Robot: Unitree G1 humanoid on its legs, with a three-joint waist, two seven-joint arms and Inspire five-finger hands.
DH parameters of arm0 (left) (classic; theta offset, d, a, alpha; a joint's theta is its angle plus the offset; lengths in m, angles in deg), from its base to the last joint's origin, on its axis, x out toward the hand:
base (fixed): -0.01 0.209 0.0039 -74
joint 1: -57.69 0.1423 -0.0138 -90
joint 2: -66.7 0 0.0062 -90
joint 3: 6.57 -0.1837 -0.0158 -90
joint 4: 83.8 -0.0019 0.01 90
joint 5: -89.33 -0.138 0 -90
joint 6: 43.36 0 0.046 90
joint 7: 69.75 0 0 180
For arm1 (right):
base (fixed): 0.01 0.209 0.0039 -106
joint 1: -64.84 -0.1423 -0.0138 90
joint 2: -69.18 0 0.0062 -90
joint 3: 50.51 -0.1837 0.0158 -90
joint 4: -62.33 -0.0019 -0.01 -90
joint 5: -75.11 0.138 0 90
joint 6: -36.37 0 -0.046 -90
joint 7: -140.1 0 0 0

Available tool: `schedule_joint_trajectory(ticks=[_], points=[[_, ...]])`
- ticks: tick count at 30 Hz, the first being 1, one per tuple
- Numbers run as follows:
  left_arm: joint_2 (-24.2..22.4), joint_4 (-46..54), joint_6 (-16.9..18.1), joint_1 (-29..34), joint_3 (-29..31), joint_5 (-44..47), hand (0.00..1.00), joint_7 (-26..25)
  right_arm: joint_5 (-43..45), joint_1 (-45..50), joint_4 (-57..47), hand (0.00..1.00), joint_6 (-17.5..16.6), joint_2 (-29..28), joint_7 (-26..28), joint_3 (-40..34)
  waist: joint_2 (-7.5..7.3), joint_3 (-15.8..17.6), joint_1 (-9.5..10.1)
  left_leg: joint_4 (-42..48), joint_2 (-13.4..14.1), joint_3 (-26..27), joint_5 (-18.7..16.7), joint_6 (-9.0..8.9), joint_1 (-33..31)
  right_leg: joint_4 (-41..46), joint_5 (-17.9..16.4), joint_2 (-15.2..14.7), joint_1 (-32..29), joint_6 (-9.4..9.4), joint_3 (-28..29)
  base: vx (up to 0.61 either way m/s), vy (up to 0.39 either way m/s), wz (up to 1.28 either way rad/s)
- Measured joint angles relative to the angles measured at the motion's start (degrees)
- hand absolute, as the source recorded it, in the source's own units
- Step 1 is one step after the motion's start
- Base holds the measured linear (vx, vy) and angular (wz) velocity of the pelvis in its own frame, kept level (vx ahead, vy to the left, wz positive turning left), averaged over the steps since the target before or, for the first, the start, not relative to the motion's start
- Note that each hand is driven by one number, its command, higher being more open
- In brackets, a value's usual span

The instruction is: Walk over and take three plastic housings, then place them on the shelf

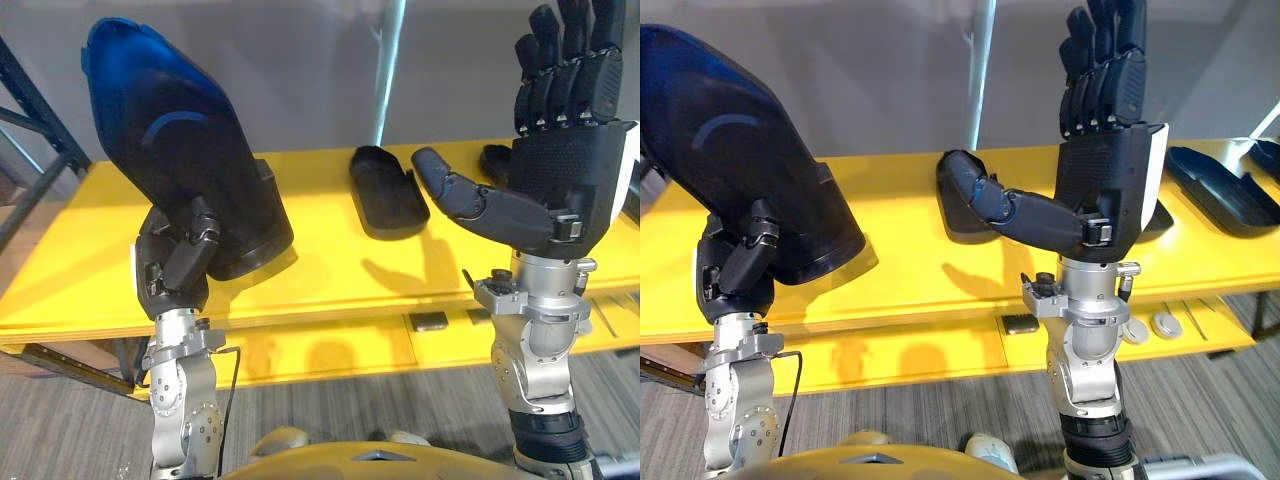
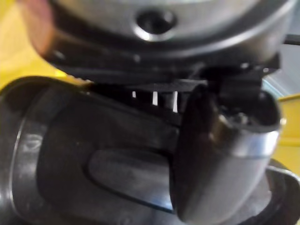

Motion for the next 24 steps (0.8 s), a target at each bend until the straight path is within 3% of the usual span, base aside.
schedule_joint_trajectory(ticks=[1,2,3,5,6,7,8,9,10,11,13,18,23,24], points=[[-0.1,0.5,0.0,0.1,0.0,0.3,0.0,0.3,0.0,0.5,-0.1,1.0,-0.1,-0.2,0.5,-0.3,-0.01,0.6,-0.06,6.1,2.0,2.8,1.3,-0.96,-2.7,-0.6,-0.8,0.1,1.9,-0.35,-0.6,0.15,0.022,0.21],[0.0,0.9,0.0,0.0,0.0,0.2,0.0,0.8,0.0,1.1,-0.3,1.0,-0.2,-0.5,0.7,-0.5,0.17,0.5,-0.05,8.7,4.0,5.1,0.9,-0.48,-3.7,-1.0,-1.3,0.1,2.9,-0.59,-1.1,0.11,0.027,0.19],[0.1,1.4,0.1,-0.1,-0.1,0.2,0.0,1.7,-0.1,1.9,-0.4,1.0,-0.2,-1.8,1.0,-0.9,-0.18,0.4,-0.13,8.7,8.6,9.5,-0.4,1.49,-4.6,-2.1,-1.7,0.0,4.6,-0.46,-1.4,0.16,0.036,0.11],[0.1,1.4,0.5,-0.9,-0.7,0.1,0.0,2.8,-0.1,2.0,-0.7,1.0,-0.4,-2.8,1.1,-1.0,-0.51,0.1,-0.3,-0.4,14.1,13.4,-1.5,3.27,-4.2,-4.0,-1.3,-1.3,5.7,0.13,-1.4,0.16,0.088,0.05],[0.1,1.2,0.9,-1.7,-1.9,-0.2,0.0,2.9,-0.2,2.0,-0.7,1.0,-0.4,-2.8,1.2,-1.5,-0.75,0.0,-0.77,-9.7,15.6,14.2,-0.8,4.1,-3.0,-4.1,-1.0,-2.8,5.1,1.47,-1.3,0.15,0.212,0.05],[0.1,0.8,1.2,-2.2,-3.1,-0.6,0.0,3.0,-0.1,2.0,-0.4,1.0,-0.3,-2.5,1.2,-2.0,-0.58,-0.2,-1.23,-16.7,15.6,13.9,1.9,4.35,-2.0,-3.9,-0.9,-4.1,4.3,2.85,-1.1,0.21,0.319,0.02],[0.2,0.2,1.2,-2.9,-4.1,-1.9,0.0,3.1,0.0,2.0,0.3,1.0,-0.2,-1.8,1.6,-3.3,0.47,-1.1,-1.7,-24.2,14.9,12.1,6.6,0.85,-0.8,-3.1,-0.9,-5.2,3.0,4.88,-0.3,0.19,0.304,0.0],[0.5,-0.2,1.2,-3.4,-4.2,-2.5,0.0,3.1,0.2,2.0,1.0,1.0,-0.2,-1.8,1.9,-3.9,0.81,-1.6,-2.09,-26.7,13.7,12.3,6.6,0.29,0.0,-3.1,-0.6,-5.9,2.2,5.3,0.0,0.18,0.336,0.16],[2.4,-0.5,0.7,-4.3,-4.3,-3.2,0.0,3.0,1.2,2.0,3.0,1.0,0.2,-1.9,2.0,-4.6,-0.65,-1.7,-3.5,-31.5,10.9,12.8,7.9,0.12,1.0,-3.9,0.3,-8.5,1.5,6.15,-0.2,0.13,0.318,0.24],[4.7,-0.9,-0.5,-5.2,-4.2,-3.7,0.0,3.0,1.4,2.1,5.3,1.0,1.2,-1.9,2.0,-5.4,-2.23,-1.5,-3.67,-34.2,9.0,13.2,9.1,0.72,2.1,-5.4,1.5,-10.1,1.9,6.73,-0.2,0.11,0.297,0.24],[7.3,-1.2,-3.3,-5.1,-3.6,-4.1,0.0,3.1,1.9,2.2,7.7,1.0,3.3,-2.0,1.8,-6.1,-3.25,-1.5,-3.59,-36.1,7.9,13.3,9.3,1.0,4.2,-7.6,3.7,-10.8,4.1,7.51,-0.3,0.11,0.199,0.07],[9.6,-0.7,-9.6,-3.5,0.6,-4.2,0.0,7.1,2.0,2.2,8.4,1.0,5.3,-2.4,1.8,-6.9,-3.66,-1.6,-3.56,-42.6,7.2,13.3,11.9,1.06,7.9,-8.0,5.4,-10.9,5.3,7.51,-0.3,0.02,0.049,0.07],[10.6,-0.7,-23.9,-3.0,1.0,-3.3,0.0,8.2,2.2,2.2,8.4,1.0,7.9,-2.5,1.5,-7.2,-3.73,-1.5,-3.88,-49.2,7.3,14.7,15.5,0.35,9.8,-10.9,5.5,-10.2,5.4,7.51,-0.2,-0.06,-0.029,-0.1],[10.7,-0.7,-25.4,-2.9,1.0,-2.2,0.0,8.2,2.2,2.2,8.4,1.0,8.1,-2.5,1.8,-7.2,-3.75,-1.5,-4.12,-49.7,7.3,14.8,15.8,0.21,9.9,-11.2,5.5,-10.2,5.3,7.51,-0.2,-0.09,-0.029,-0.07]])
